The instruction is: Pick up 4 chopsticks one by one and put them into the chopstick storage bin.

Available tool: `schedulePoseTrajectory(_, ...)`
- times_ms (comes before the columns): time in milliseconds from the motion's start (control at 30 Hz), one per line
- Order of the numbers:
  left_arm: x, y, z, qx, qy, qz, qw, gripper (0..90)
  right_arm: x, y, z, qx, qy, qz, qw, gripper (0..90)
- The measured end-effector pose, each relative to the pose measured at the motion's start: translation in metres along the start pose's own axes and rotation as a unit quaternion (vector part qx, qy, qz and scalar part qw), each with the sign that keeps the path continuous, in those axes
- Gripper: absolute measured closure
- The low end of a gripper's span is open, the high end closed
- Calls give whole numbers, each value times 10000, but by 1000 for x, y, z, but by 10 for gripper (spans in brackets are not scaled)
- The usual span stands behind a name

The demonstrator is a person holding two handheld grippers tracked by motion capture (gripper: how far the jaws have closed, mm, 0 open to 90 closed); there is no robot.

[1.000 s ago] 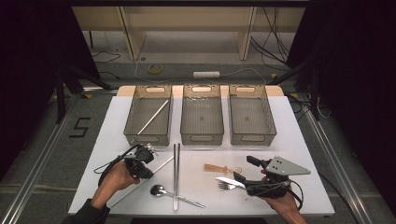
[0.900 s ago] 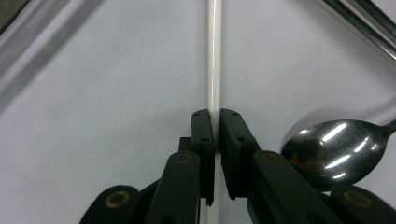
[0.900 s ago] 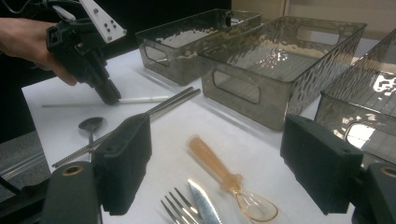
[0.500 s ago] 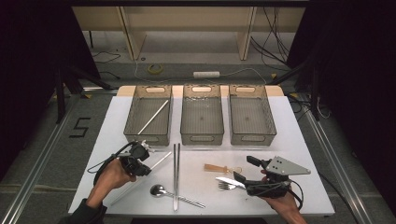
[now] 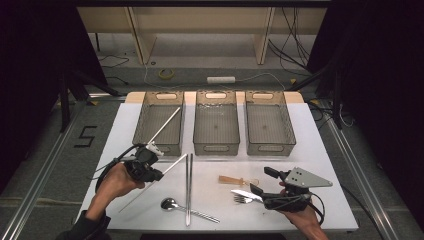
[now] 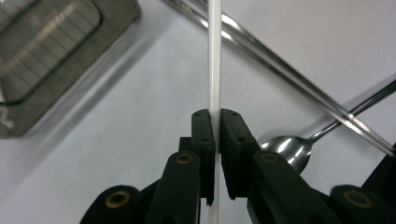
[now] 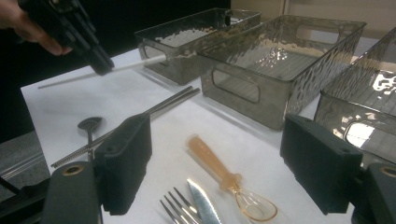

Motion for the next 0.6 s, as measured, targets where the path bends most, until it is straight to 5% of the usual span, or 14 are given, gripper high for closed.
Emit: schedulePoseTrajectory(600,32,-66,27,-802,31,304,9963,841,-2,2,0,14,19,-55,10000,259)
Point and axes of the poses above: each handheld gripper's, and its own axes: z roughly backward along the jaws, y roughly out of its underside, x roughly to its left, the point moved 10 cm from there along -z, roughly forward along the jaws, and after that the axes turned 14 degrees about z, right-handed, at the moved point
